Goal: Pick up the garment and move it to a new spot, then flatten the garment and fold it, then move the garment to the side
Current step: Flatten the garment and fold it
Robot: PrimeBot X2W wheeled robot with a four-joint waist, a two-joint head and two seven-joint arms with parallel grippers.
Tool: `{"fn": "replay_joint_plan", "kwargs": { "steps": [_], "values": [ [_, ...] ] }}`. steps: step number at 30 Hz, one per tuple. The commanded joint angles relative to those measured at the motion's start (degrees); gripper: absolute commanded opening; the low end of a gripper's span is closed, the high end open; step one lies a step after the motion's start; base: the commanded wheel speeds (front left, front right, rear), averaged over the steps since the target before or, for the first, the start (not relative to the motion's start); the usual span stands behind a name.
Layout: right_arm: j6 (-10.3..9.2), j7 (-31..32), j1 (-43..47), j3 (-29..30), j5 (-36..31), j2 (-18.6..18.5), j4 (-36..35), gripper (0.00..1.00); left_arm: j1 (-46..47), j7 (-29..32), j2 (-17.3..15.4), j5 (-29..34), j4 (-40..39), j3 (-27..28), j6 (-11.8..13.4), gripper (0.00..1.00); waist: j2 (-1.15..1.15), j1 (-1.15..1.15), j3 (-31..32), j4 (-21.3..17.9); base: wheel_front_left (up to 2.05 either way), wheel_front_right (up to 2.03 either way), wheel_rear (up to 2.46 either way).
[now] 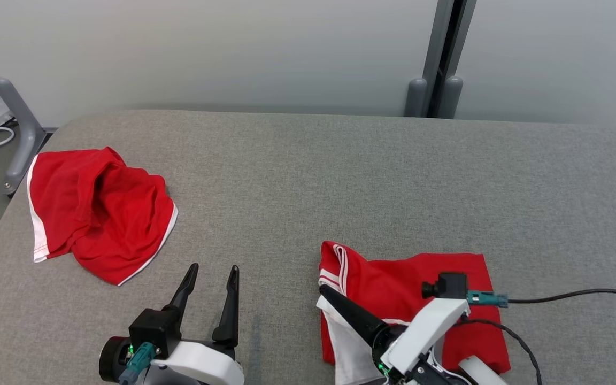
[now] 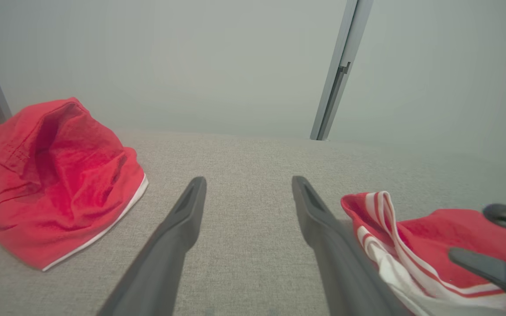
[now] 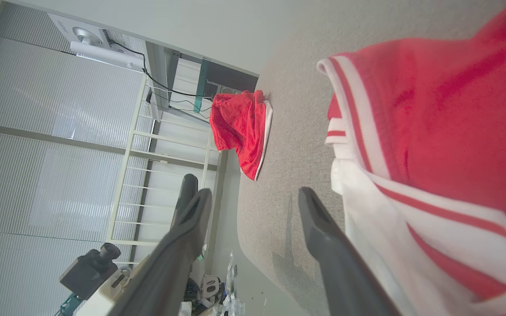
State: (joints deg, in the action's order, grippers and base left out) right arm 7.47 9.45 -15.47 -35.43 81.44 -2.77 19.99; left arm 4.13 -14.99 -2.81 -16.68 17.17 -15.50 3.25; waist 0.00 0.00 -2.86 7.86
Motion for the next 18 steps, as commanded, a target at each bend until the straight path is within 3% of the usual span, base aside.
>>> {"fn": "replay_joint_plan", "kwargs": {
  "steps": [1, 6, 13, 18],
  "values": [
    [0.04, -0.54, -1.09, -0.47, 0.97, -0.3, -0.82, 1.0, 0.73, -0.24, -0.2, -0.19, -0.11, 0.06, 0.43, 1.0, 0.0, 0.0, 0.0, -0.05, 0.0, 0.0, 0.0],
    [0.04, -2.23, -3.47, -0.04, 1.25, -0.38, -2.74, 1.0, 0.67, -0.24, -0.2, -0.39, -0.14, -0.22, 0.56, 1.0, 0.0, 0.0, 0.27, -0.53, 0.0, 0.0, 0.0],
    [0.04, -4.71, -5.36, 6.98, -2.56, -3.0, -5.28, 1.0, 0.86, -0.24, -0.19, -0.31, -0.43, 0.05, 0.71, 1.0, 0.0, 0.0, 0.36, -1.41, 0.0, 0.0, 0.0],
    [0.04, -8.35, -6.9, 12.35, -14.58, -9.6, -7.63, 1.0, 0.95, -0.24, -0.21, -0.13, -0.67, 0.21, 0.65, 1.0, 0.0, 0.0, 0.3, -2.21, 0.0, 0.0, 0.0]
  ]
}}
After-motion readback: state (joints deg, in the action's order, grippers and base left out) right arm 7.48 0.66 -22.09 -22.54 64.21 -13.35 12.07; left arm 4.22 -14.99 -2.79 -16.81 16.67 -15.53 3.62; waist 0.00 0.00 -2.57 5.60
